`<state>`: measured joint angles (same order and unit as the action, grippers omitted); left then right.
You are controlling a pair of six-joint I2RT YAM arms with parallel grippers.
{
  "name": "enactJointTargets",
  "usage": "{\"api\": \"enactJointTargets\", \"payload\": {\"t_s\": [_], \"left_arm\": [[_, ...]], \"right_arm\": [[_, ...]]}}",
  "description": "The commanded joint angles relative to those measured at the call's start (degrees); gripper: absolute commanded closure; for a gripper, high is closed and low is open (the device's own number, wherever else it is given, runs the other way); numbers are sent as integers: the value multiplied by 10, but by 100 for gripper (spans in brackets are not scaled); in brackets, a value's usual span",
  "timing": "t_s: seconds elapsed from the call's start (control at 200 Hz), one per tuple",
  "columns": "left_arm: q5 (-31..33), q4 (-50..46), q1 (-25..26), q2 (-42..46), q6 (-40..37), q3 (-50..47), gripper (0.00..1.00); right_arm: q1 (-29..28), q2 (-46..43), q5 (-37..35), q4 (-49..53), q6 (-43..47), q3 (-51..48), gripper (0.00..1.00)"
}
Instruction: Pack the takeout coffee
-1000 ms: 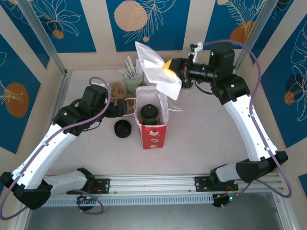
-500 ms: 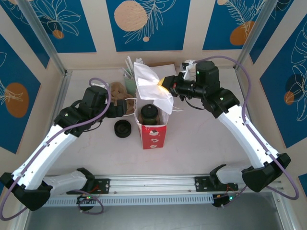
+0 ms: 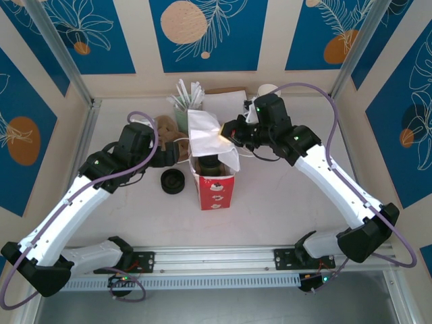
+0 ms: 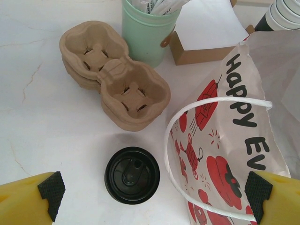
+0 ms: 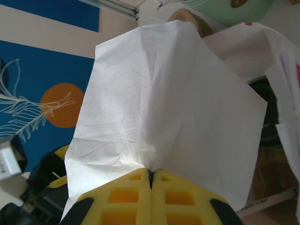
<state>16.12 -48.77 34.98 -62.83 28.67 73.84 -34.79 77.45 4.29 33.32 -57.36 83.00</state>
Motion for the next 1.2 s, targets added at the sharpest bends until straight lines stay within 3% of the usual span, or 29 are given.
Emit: {"api": "enactJointTargets", "payload": {"t_s": [0.0,0.335,0.76,1.195], "left_arm": [[-1,9,-8,7,11,-7,0],[-1,9,-12,7,7,-11,0],[-5,11,-19,6,3,-18,0],[-16,18,-23,2,3,-19,0]], "right_arm": [[-16,10,-62,34,38,0,100],[-83,62,-219,104,131,48,100],[-130,112,-307,154,205,82,100],[-150,123,-321,165,278,75,100]]}}
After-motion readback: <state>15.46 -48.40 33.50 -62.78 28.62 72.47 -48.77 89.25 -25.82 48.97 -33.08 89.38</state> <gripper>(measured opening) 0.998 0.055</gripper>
